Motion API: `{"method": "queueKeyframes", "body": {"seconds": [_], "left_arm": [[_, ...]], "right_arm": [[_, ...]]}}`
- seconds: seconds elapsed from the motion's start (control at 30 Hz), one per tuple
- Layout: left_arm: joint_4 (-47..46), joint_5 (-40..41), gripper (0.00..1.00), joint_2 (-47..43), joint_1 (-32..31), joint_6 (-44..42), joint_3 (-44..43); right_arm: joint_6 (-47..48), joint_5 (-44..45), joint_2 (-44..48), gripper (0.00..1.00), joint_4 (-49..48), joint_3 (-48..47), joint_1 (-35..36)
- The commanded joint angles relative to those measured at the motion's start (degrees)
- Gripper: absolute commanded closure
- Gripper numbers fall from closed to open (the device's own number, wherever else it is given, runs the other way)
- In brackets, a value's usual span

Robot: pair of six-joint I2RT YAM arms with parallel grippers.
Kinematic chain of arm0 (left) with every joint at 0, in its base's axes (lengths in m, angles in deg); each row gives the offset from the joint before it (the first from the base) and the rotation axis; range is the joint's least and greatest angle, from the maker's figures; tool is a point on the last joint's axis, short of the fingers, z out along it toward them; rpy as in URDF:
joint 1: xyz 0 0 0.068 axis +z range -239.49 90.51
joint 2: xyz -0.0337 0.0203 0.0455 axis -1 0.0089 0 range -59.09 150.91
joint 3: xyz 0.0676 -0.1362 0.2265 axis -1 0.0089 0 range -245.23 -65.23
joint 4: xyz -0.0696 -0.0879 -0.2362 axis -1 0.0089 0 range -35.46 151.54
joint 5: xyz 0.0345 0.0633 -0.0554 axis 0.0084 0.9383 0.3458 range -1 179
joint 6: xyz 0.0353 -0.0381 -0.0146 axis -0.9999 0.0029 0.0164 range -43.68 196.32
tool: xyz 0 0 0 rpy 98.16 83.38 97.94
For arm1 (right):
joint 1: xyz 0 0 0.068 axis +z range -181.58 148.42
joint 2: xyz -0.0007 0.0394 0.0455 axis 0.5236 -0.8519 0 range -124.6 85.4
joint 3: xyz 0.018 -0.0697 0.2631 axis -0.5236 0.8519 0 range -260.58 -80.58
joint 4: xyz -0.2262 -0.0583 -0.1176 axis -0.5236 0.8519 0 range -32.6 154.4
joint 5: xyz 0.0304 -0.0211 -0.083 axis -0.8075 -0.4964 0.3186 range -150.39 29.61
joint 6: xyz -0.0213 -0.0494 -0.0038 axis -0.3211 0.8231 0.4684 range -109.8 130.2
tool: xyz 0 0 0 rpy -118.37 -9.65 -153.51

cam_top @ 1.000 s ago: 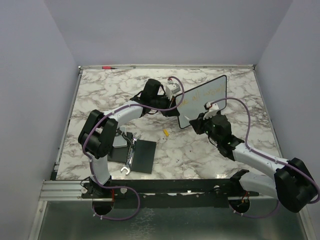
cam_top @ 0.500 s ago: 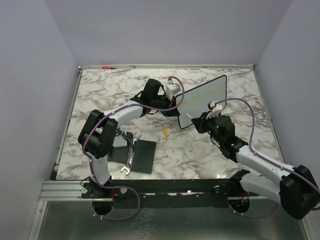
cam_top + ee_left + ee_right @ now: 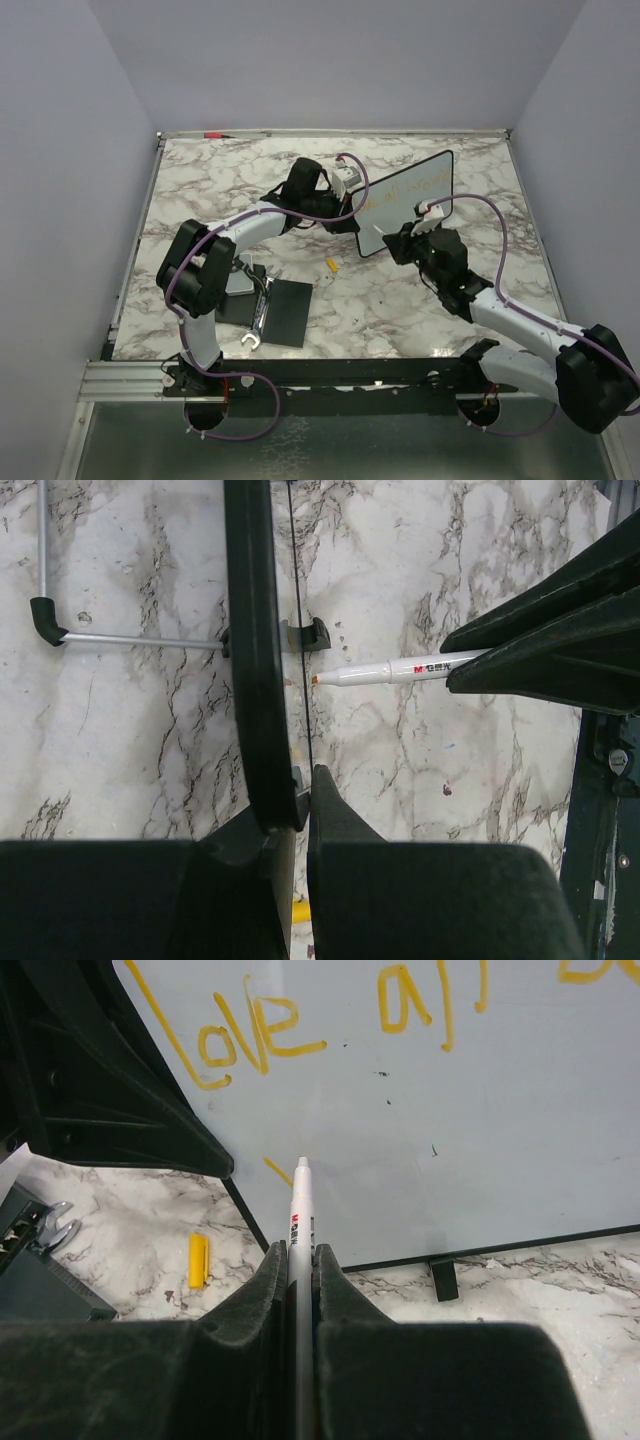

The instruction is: Write a sentence on the whiteboard

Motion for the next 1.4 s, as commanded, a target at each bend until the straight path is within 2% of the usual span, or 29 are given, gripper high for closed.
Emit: {"method": "queueKeyframes", "body": {"seconds": [0.0, 1.1, 1.37], "left_arm": [[1.2, -0.3, 1.0, -0.6, -0.6, -0.6, -0.8], [1.2, -0.3, 1.0, -0.4, -0.6, -0.6, -0.8], [1.2, -0.2, 1.0, -0.4, -0.6, -0.6, -0.7]], "right_arm": [[1.0, 1.7, -0.6, 0.99, -2.7, -1.6, 0.4], [-2.2, -0.2, -6.6, 0.99, -2.2, 3.1, 2.8], [-2.1, 0.7, -3.4, 0.99, 0.0, 2.3, 3.3]]}}
